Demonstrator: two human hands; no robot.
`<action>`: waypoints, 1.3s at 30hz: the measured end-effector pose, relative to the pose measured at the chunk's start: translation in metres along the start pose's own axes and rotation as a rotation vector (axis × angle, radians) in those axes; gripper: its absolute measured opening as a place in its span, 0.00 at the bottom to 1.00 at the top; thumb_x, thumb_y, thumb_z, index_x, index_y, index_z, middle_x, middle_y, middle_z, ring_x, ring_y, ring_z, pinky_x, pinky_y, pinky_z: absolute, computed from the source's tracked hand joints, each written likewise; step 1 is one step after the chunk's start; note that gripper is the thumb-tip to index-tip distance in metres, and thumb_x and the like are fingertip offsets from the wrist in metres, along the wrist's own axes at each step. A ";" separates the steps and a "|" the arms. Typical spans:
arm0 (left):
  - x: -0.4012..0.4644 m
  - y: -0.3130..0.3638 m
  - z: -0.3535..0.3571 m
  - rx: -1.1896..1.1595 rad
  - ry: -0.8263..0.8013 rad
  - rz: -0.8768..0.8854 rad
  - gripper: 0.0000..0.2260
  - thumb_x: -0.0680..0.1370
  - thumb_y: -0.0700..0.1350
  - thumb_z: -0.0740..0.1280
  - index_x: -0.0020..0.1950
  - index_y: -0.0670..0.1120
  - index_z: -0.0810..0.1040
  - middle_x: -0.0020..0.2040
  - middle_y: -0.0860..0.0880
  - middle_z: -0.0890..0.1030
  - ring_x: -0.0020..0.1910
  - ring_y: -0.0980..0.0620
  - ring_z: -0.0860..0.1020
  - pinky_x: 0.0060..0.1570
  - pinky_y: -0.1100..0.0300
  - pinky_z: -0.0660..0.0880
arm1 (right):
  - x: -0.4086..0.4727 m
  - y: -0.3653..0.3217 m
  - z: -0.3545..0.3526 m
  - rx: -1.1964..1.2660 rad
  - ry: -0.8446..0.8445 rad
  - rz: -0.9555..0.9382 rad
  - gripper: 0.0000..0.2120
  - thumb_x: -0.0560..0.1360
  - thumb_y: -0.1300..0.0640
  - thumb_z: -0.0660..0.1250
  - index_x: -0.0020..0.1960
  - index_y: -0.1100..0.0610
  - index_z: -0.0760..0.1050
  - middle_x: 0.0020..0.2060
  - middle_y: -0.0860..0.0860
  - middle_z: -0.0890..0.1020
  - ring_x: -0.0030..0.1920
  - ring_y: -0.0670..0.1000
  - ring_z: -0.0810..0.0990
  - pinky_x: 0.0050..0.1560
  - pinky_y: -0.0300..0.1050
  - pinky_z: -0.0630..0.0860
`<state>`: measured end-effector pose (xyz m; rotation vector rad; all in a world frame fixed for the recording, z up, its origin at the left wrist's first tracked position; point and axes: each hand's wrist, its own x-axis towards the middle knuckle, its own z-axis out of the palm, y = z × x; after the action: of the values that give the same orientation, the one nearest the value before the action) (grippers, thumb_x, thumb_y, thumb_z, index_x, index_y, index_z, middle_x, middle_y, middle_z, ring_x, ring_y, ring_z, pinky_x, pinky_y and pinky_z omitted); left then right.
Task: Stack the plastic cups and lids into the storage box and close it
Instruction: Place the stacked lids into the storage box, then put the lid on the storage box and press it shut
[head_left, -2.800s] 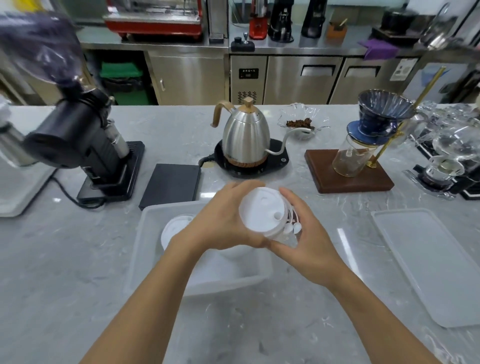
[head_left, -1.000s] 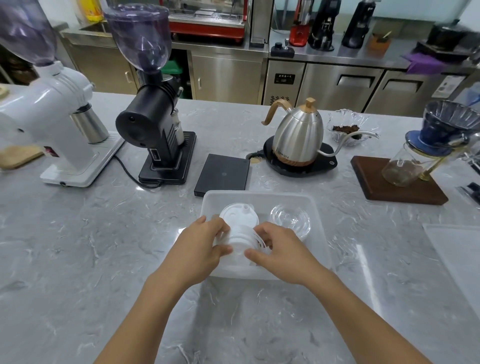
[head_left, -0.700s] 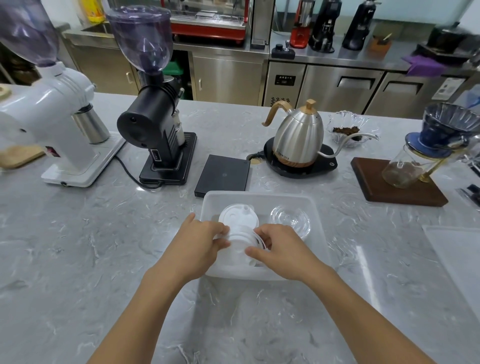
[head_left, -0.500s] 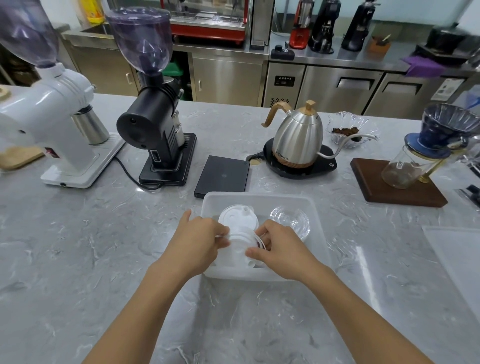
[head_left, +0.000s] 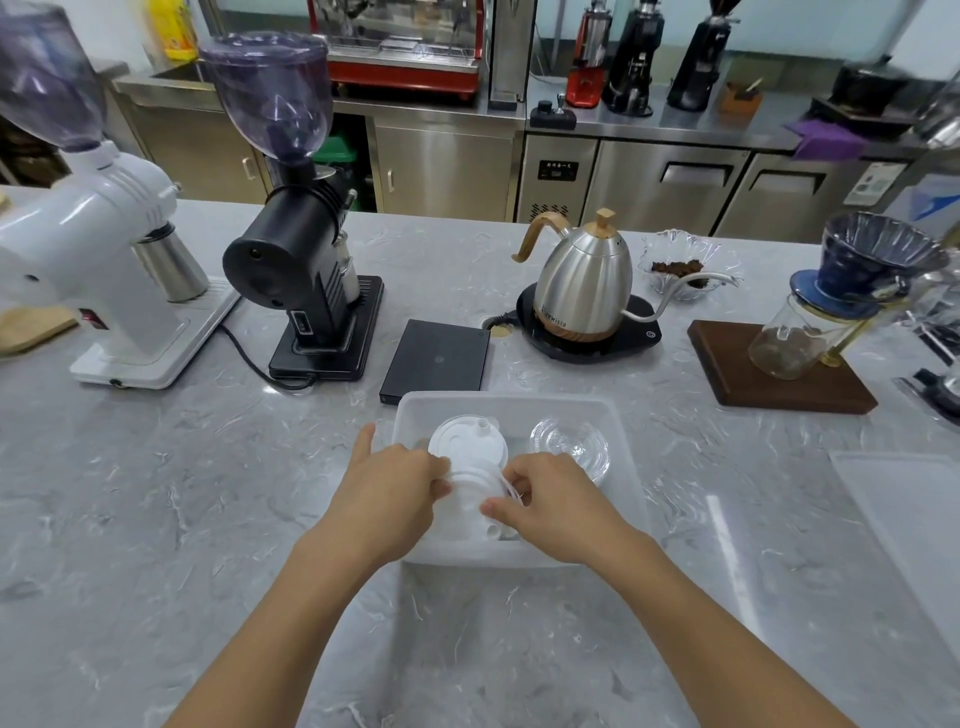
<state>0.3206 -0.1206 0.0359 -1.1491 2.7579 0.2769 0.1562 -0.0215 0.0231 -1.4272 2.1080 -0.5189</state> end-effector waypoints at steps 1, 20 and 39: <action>-0.002 -0.001 0.000 -0.025 -0.002 -0.006 0.13 0.86 0.48 0.56 0.57 0.49 0.80 0.43 0.52 0.81 0.55 0.49 0.79 0.79 0.45 0.48 | -0.002 0.001 0.000 -0.019 -0.001 -0.018 0.17 0.74 0.45 0.70 0.44 0.61 0.80 0.39 0.57 0.84 0.44 0.56 0.81 0.47 0.55 0.78; -0.019 0.107 -0.011 -0.890 0.516 0.180 0.09 0.75 0.41 0.68 0.48 0.55 0.83 0.41 0.62 0.82 0.42 0.57 0.80 0.39 0.73 0.73 | -0.096 0.078 -0.071 0.362 0.532 0.047 0.12 0.73 0.64 0.73 0.40 0.47 0.83 0.36 0.41 0.85 0.36 0.44 0.81 0.37 0.28 0.73; 0.078 0.337 0.049 -1.062 -0.136 0.129 0.13 0.77 0.34 0.67 0.42 0.52 0.83 0.42 0.46 0.87 0.39 0.50 0.83 0.41 0.59 0.79 | -0.224 0.310 -0.138 0.443 0.874 0.563 0.11 0.76 0.63 0.71 0.44 0.47 0.82 0.42 0.44 0.85 0.44 0.43 0.81 0.44 0.39 0.75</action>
<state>0.0284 0.0698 0.0114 -0.9967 2.5124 1.8923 -0.0885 0.3025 -0.0022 -0.3094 2.6308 -1.4306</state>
